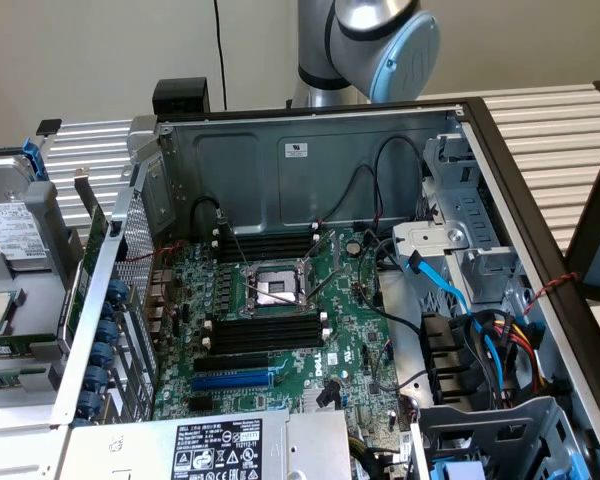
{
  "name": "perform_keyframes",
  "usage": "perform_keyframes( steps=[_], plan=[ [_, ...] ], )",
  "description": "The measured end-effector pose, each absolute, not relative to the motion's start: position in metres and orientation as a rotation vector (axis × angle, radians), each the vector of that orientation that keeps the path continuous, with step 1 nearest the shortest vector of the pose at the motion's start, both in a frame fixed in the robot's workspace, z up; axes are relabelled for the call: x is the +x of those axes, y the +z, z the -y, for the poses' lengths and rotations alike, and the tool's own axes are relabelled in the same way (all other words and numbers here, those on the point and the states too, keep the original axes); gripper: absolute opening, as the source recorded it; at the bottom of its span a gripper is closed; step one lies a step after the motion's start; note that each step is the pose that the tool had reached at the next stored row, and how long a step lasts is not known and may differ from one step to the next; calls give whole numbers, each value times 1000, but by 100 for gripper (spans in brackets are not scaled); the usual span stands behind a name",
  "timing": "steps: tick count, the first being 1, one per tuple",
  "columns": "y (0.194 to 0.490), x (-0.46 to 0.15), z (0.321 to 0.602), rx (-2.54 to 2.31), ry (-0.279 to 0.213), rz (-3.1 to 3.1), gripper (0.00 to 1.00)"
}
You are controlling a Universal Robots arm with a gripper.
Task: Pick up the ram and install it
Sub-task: 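Pick up the ram and move it above insertion slot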
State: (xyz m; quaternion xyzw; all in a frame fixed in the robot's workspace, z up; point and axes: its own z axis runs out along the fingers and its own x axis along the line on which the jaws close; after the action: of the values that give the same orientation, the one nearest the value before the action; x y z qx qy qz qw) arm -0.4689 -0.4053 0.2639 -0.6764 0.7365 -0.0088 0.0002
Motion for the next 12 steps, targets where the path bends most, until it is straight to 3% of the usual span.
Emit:
perform_keyframes(
  steps=[12],
  plan=[
    [242,-469,408,-2125,-28,-2313,24]
  ],
)
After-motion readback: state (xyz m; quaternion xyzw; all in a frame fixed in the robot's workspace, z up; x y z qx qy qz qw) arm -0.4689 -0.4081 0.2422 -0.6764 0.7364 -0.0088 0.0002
